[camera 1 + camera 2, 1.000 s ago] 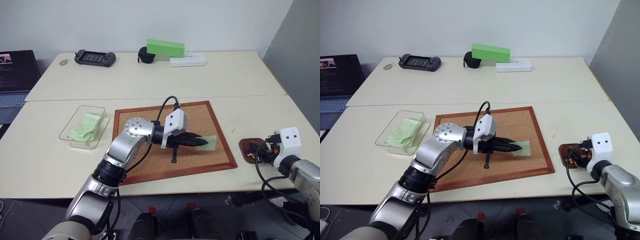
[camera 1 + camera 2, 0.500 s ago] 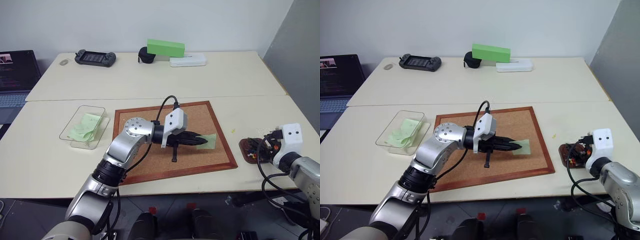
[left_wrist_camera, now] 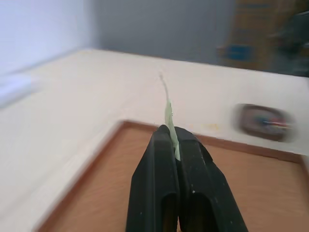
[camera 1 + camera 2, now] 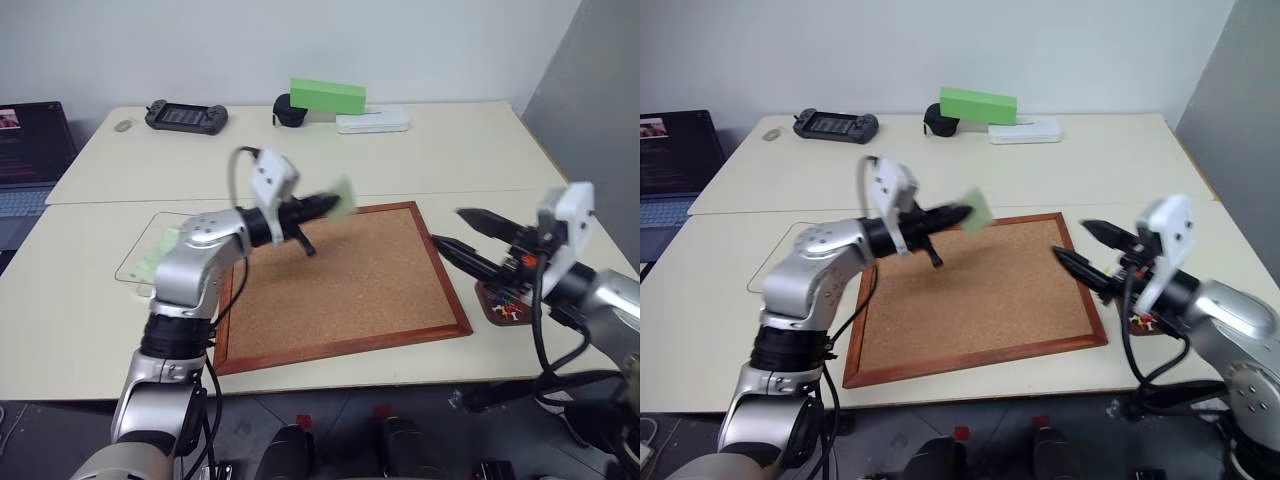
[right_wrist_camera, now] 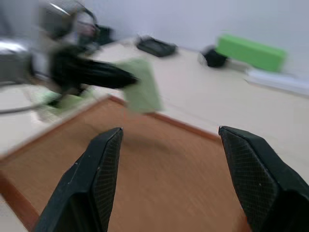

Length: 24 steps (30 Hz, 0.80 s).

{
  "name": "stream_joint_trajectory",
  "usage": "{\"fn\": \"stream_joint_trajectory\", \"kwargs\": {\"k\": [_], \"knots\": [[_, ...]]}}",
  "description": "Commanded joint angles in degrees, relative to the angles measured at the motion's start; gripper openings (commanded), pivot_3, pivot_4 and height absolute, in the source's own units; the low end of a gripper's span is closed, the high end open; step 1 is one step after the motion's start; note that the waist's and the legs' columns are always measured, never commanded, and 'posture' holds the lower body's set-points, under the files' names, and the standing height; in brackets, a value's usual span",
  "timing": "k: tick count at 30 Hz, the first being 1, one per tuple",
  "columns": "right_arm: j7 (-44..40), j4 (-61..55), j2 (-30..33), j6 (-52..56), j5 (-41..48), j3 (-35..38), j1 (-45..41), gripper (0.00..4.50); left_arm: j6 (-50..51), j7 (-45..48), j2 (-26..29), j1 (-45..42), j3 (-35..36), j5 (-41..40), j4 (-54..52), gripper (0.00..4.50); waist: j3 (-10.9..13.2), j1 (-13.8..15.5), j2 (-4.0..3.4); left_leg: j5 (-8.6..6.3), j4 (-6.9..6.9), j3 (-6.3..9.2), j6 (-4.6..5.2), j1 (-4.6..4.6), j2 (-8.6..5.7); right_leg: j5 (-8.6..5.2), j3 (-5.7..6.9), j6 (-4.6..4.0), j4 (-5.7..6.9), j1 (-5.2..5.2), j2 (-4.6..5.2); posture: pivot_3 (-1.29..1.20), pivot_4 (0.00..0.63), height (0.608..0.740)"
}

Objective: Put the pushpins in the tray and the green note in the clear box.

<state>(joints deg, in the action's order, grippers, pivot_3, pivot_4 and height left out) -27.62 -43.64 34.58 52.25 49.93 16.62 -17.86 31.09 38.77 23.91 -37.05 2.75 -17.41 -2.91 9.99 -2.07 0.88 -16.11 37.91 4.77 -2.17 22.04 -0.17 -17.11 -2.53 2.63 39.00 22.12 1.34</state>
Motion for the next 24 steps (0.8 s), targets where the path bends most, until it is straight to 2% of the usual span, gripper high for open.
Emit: {"fn": "stream_joint_trajectory", "kwargs": {"k": [1,7,17,21,24], "knots": [[0.8,-0.7,-1.2,0.0,3.7,-4.1,-4.2,3.36,0.8,-14.7,0.4,2.8,7.1,5.6,-5.8,0.00,0.0,0.3,0.03,0.00,0.00,0.04,0.00,0.01,0.02,0.00,0.04,0.00,0.00,0.00,0.01,0.00,0.150,0.740],[-2.5,2.0,-1.8,-1.7,4.0,-10.4,-7.8,3.36,2.2,-28.0,0.5,8.9,14.4,10.9,-9.3,0.00,0.1,0.8,0.23,0.00,0.02,0.05,-0.01,0.12,-0.19,0.00,0.13,0.00,-0.03,0.05,0.33,0.00,0.150,0.740],[-7.7,5.6,-1.6,-6.4,0.7,-15.0,-7.3,3.36,7.9,-36.9,-2.1,15.0,19.2,11.6,-12.2,0.00,0.2,1.1,0.32,0.00,0.03,0.06,-0.01,0.13,-0.20,0.01,0.19,0.00,0.00,0.05,0.37,0.00,0.150,0.740],[-7.9,6.0,-1.3,-7.0,-0.1,-15.1,-6.6,3.40,8.6,-37.2,-2.1,15.6,19.8,10.8,-12.1,0.59,0.2,1.1,0.33,0.00,0.03,0.08,-0.01,0.13,-0.19,0.01,0.21,0.00,0.01,0.06,0.36,0.00,0.150,0.740],[-7.6,5.7,-1.0,-7.1,0.0,-15.0,-6.3,3.40,8.9,-37.4,-2.4,15.7,19.6,10.5,-12.4,1.28,0.2,1.1,0.33,0.00,0.03,0.06,-0.01,0.13,-0.21,0.01,0.19,0.00,0.00,0.05,0.37,0.00,0.150,0.740]]}}
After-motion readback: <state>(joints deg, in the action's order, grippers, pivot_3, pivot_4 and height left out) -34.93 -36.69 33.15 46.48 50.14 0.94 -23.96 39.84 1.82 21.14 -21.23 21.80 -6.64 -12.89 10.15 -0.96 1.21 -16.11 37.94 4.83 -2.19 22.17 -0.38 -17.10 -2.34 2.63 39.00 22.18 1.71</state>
